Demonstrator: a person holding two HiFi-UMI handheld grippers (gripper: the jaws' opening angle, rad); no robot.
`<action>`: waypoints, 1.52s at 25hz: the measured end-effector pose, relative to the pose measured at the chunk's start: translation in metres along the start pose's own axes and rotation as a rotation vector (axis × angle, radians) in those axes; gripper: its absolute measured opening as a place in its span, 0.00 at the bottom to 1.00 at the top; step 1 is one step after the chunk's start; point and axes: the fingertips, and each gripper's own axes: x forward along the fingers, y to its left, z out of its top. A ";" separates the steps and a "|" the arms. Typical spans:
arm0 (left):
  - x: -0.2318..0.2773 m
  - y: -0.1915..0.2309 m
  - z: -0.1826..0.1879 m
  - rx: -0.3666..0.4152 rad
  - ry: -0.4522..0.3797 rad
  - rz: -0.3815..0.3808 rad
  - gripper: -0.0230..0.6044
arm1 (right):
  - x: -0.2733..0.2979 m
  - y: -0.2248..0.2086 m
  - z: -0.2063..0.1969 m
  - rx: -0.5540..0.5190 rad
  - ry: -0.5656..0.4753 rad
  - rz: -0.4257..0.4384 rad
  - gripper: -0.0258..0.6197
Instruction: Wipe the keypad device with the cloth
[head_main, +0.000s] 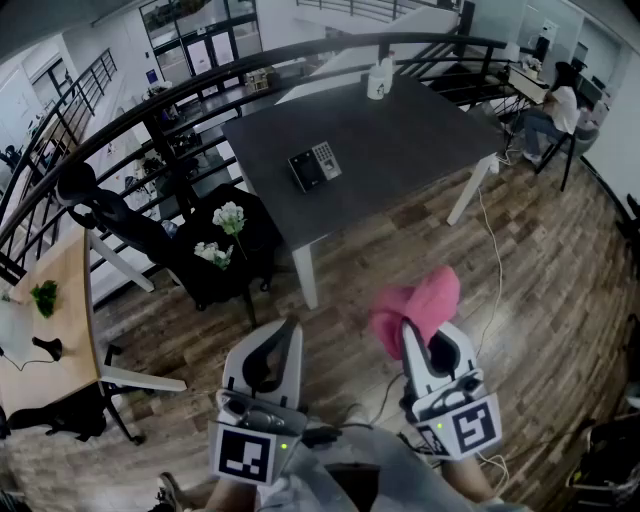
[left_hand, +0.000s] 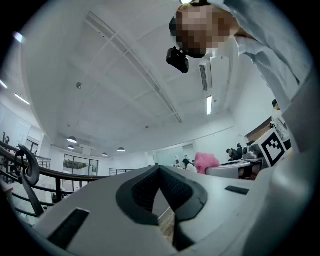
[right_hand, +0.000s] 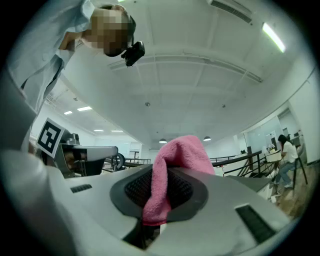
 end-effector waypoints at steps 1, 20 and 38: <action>-0.002 0.000 0.000 0.001 0.001 0.004 0.05 | 0.001 0.000 0.000 0.000 0.000 0.007 0.12; 0.003 -0.022 0.001 -0.006 0.004 0.075 0.05 | -0.017 -0.034 0.007 0.031 -0.025 0.029 0.13; 0.046 -0.075 -0.002 -0.001 -0.022 0.033 0.05 | -0.046 -0.095 0.000 0.070 -0.042 -0.029 0.13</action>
